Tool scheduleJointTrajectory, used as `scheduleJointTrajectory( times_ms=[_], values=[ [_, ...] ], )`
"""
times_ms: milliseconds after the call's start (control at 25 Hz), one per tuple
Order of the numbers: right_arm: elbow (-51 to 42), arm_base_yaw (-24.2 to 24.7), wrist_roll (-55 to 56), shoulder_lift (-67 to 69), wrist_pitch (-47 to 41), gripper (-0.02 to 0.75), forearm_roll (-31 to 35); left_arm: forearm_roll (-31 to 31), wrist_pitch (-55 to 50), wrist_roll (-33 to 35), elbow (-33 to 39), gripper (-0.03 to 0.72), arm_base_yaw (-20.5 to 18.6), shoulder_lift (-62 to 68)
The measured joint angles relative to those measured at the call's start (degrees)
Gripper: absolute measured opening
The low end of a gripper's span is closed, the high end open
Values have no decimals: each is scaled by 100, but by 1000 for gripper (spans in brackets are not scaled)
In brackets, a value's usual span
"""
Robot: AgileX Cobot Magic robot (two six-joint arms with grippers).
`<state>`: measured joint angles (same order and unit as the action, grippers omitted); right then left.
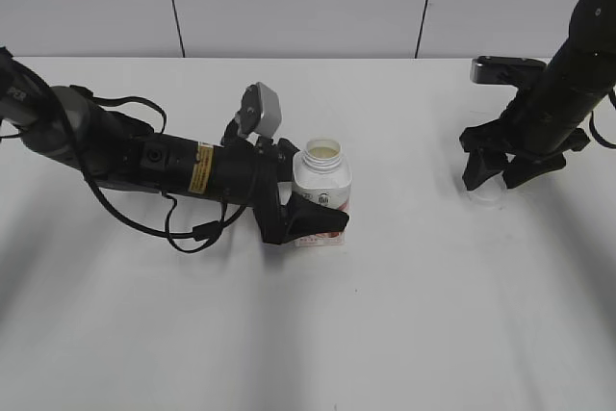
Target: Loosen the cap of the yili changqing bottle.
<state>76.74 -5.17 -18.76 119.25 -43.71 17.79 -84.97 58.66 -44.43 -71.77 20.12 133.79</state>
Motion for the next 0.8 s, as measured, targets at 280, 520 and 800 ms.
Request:
scheduleJointTrajectory(
  times_ms=[280,520,800],
  values=[
    [7,0,0,0,-10,491,0,-206,0,-156,0,583,0,-138],
    [33,0,11,0,-196,491,0,-409,140,-393,0,583,0,-516],
    [529,0,68,0,-849,491,4,-467,177,-673,0,583,0,-797]
  ],
)
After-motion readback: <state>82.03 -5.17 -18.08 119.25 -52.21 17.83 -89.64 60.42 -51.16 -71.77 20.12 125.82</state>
